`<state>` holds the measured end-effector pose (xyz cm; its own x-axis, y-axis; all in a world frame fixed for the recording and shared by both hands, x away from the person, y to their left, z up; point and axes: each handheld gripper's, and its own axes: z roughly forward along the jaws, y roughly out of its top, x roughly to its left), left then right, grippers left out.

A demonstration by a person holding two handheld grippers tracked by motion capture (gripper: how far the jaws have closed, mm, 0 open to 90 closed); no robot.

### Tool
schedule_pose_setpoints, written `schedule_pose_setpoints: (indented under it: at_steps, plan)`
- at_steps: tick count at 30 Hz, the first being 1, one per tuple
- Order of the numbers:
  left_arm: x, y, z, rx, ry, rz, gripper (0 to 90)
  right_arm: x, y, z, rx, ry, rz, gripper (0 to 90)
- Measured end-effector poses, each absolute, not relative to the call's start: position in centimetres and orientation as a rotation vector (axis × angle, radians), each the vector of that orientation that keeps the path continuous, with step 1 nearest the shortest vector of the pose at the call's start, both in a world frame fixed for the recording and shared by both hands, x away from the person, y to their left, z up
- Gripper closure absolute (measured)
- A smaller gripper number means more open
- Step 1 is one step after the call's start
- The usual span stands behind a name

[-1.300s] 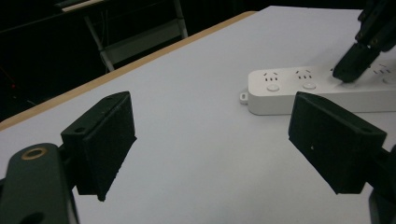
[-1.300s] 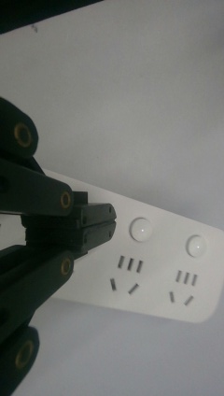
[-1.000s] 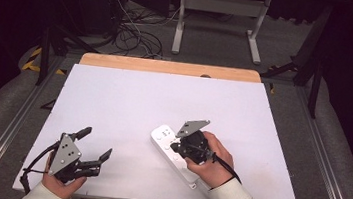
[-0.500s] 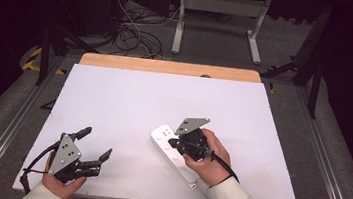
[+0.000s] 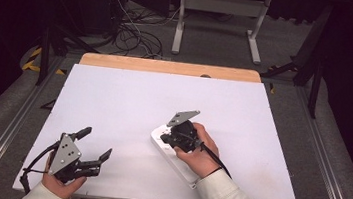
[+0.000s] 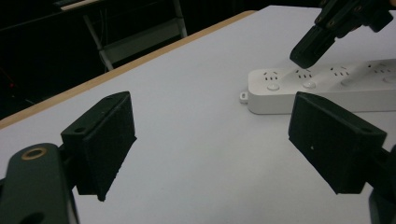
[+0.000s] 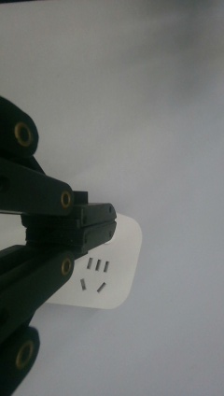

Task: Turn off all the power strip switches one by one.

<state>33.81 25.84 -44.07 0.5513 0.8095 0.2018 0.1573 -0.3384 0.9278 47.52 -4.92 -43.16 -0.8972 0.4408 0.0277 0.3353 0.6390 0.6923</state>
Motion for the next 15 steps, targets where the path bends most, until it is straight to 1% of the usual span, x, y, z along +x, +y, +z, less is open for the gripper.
schedule_pose_setpoints:
  at_steps: [4, 15]
  plan:
    - [33.78, 25.85, -44.03, 1.819, 0.792, 0.845, 15.4, 47.96, -4.56, -43.98, 0.657, 2.727, 1.073, 90.0]
    - [33.76, 25.86, -44.03, 1.815, 0.795, 0.842, 15.4, 47.92, -4.73, -43.92, 0.66, 2.759, 1.043, 90.0]
